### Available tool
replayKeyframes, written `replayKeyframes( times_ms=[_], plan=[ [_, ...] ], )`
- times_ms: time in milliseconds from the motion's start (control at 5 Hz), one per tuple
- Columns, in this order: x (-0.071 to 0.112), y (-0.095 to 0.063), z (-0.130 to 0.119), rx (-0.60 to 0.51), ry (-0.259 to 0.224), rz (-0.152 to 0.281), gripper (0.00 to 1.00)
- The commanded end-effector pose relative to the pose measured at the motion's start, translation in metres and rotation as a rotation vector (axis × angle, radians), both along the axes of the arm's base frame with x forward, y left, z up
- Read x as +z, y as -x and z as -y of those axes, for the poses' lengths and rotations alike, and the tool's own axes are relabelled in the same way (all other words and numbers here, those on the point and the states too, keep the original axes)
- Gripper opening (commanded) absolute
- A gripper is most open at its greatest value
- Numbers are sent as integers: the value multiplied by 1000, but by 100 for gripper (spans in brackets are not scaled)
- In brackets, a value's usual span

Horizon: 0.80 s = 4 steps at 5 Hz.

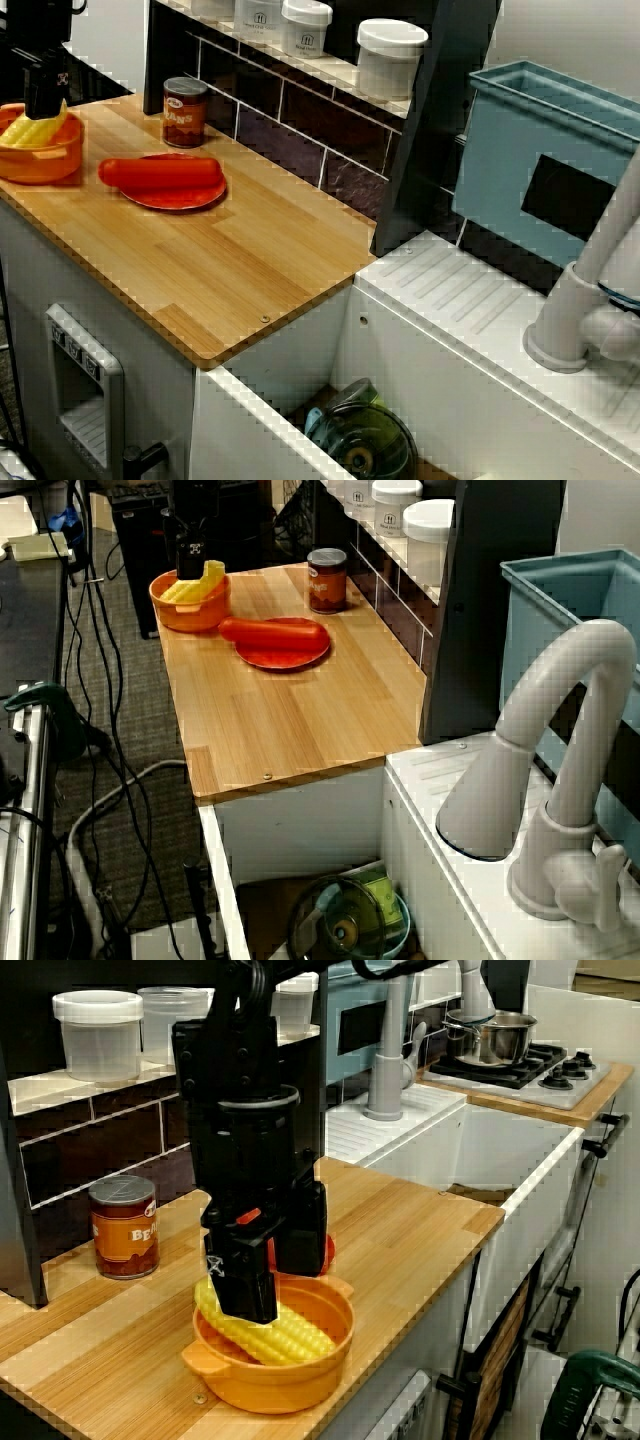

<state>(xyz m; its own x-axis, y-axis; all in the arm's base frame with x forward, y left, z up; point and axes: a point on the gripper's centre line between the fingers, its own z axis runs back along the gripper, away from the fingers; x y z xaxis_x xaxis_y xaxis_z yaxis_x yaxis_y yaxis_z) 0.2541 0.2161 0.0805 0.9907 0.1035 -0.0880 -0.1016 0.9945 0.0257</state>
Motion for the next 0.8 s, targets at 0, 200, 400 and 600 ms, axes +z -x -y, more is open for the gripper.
replayKeyframes(
  times_ms=[0,200,400,600],
  plan=[
    [0,0,0,0,0,0,100],
    [2,4,-4,32,8,-2,100],
    [4,8,-5,71,2,45,100],
    [2,11,-1,105,-12,70,100]
  ],
)
